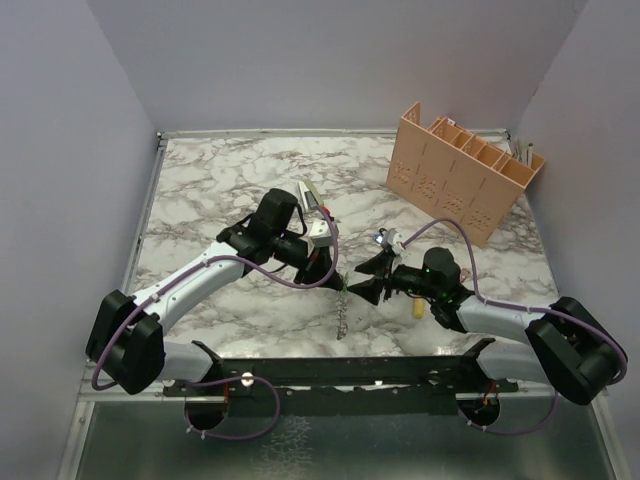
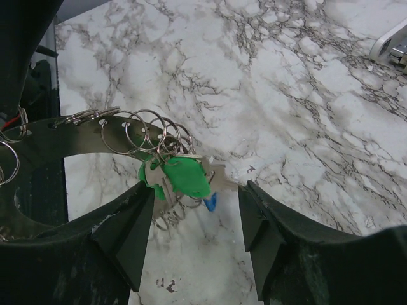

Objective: Remove the keys from the keyring

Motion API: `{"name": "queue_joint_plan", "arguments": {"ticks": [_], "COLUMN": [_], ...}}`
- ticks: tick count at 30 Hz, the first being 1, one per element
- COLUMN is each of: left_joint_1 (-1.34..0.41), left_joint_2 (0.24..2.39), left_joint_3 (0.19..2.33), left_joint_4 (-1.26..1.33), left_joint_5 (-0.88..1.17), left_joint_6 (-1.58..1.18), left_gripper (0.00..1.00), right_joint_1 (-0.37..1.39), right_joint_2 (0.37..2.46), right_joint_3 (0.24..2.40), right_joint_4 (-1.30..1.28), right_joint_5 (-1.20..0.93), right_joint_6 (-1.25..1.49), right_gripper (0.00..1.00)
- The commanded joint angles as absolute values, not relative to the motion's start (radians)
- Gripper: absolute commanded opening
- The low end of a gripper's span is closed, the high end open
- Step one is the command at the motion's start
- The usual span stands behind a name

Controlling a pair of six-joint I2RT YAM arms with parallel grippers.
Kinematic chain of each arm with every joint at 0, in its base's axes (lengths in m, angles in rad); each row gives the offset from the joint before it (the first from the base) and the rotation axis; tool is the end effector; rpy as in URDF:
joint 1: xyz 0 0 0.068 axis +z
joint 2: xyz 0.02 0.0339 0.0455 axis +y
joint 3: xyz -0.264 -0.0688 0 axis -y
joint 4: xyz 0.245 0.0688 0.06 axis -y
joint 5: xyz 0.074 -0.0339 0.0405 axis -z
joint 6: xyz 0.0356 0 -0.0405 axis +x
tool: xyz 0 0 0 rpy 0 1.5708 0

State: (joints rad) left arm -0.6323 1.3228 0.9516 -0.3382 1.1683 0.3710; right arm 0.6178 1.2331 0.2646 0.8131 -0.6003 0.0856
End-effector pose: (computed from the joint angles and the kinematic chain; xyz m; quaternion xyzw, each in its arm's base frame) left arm 0.2001 -0.1872 0.2792 0.5664 0.5539 -0.5422 0.2800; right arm 0.1701 0.1455 0.1787 -0.3763 0.6498 0.4248 0.5056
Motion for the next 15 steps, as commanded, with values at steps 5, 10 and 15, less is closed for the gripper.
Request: {"name": "queue_joint_plan", "arguments": {"ticks": [5, 10, 15], "left_joint_1": [-0.627, -0.627, -0.627], "left_joint_2": [1.295, 1.302, 1.302], "left_joint_3": [0.94, 0.942, 0.942], "left_joint_4": [-0.308, -0.307, -0.303], "left_joint_5": [1.229, 1.232, 1.231], "left_joint_6": [0.375, 0.372, 0.37], "left_gripper": [0.0, 0.0, 0.0], "right_joint_1": [0.619, 0.619, 0.628], "right_joint_2": [1.261, 1.271, 1.275], "right_joint_3": [0.297, 0.298, 0.298], "right_joint_4": [0.862, 0.893, 0.925], "right_joint_5": [-0.701, -0.737, -0.754], "right_joint_6": [0.087, 0.11, 0.139], "right_gripper": [0.61, 0.6, 0.59]}}
